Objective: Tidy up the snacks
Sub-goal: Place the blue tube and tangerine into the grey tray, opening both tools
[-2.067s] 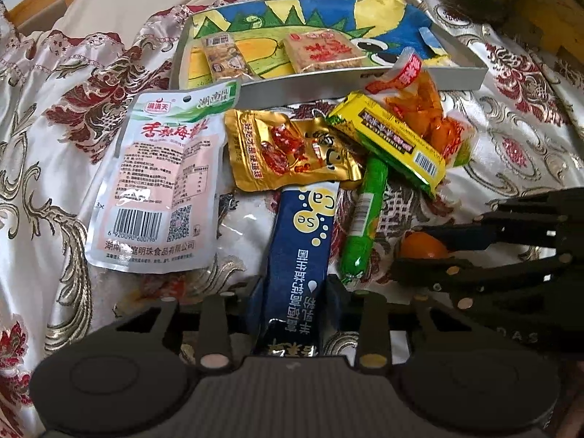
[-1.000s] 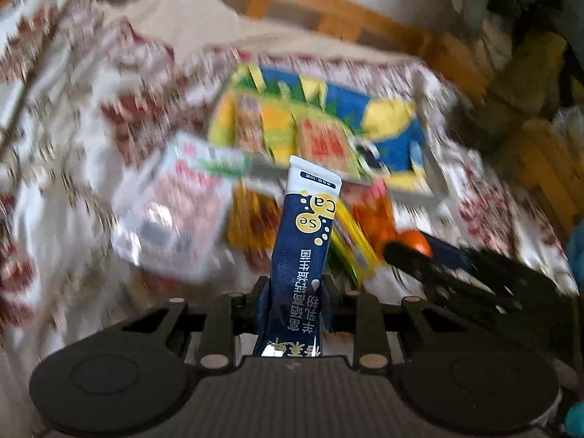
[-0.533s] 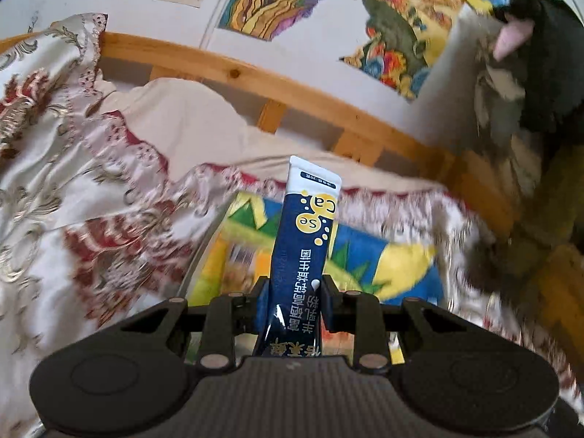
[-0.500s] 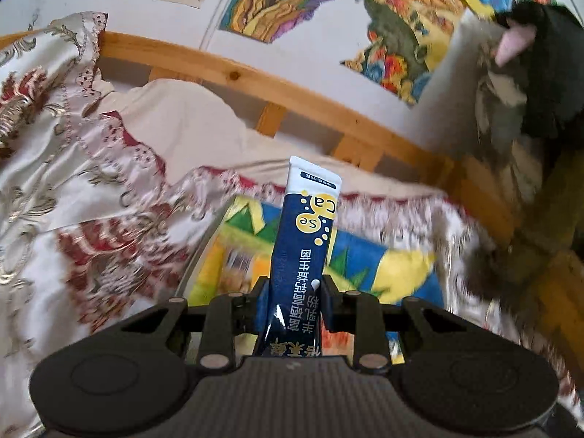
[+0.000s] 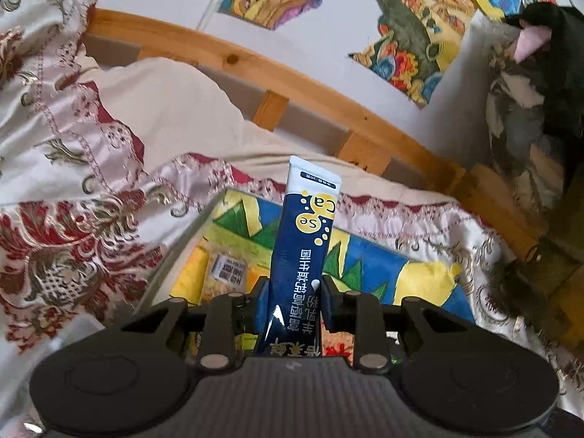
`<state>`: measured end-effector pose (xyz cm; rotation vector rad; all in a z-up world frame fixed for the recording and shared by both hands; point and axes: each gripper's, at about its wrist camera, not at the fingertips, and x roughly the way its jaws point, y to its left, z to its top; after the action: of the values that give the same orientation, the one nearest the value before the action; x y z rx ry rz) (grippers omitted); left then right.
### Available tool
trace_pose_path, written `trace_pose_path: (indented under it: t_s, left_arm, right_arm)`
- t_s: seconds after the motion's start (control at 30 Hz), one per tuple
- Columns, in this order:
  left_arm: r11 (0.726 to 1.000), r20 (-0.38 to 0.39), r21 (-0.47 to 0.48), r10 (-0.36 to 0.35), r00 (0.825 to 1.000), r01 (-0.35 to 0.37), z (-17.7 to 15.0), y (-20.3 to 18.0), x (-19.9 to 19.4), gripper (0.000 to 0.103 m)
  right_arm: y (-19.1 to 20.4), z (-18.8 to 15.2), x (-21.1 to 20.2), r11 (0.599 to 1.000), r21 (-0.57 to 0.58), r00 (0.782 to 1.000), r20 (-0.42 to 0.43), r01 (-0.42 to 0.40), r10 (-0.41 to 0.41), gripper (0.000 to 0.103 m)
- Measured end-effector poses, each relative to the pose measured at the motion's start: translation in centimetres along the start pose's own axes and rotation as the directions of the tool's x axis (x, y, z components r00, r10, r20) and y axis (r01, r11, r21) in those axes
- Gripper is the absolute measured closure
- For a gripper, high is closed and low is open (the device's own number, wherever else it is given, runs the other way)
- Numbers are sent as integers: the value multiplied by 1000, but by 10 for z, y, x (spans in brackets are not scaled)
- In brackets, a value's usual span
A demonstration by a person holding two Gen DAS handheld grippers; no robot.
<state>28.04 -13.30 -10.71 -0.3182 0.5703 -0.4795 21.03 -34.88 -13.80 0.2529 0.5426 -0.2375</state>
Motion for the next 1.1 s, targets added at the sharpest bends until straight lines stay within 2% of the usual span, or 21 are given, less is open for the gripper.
trace_pose_path:
  t_s: [0.2, 0.53, 0.7, 0.87, 0.97, 1.03, 1.1]
  left_arm:
    - [1000, -45, 20, 17, 999, -17, -9, 1, 14, 72]
    - [998, -101, 38, 46, 994, -42, -13, 5, 24, 71]
    - [996, -137, 56, 82, 987, -75, -17, 6, 30, 69]
    - [994, -138, 66, 96, 986, -87, -15, 4, 23, 55]
    - [989, -102, 96, 119, 988, -109, -9, -3, 10, 42]
    - [984, -68, 118, 143, 987, -134, -4, -9, -1, 27]
    - [979, -29, 131, 163, 986, -158, 2, -16, -15, 18]
  right_arm:
    - [3, -9, 10, 1000, -23, 999, -45, 2, -3, 68]
    - [6, -12, 15, 999, -32, 997, -71, -10, 7, 68]
    - [6, -12, 15, 999, -30, 998, -70, -13, 11, 63]
    - [4, -9, 11, 1000, -14, 998, -57, -4, 4, 49]
    - [2, -3, 2, 1000, 1, 1000, -23, -4, 4, 40]
    - [1, 2, -8, 1000, 2, 1000, 14, 1, -1, 34]
    - [0, 7, -20, 1000, 0, 998, 55, 3, -3, 28]
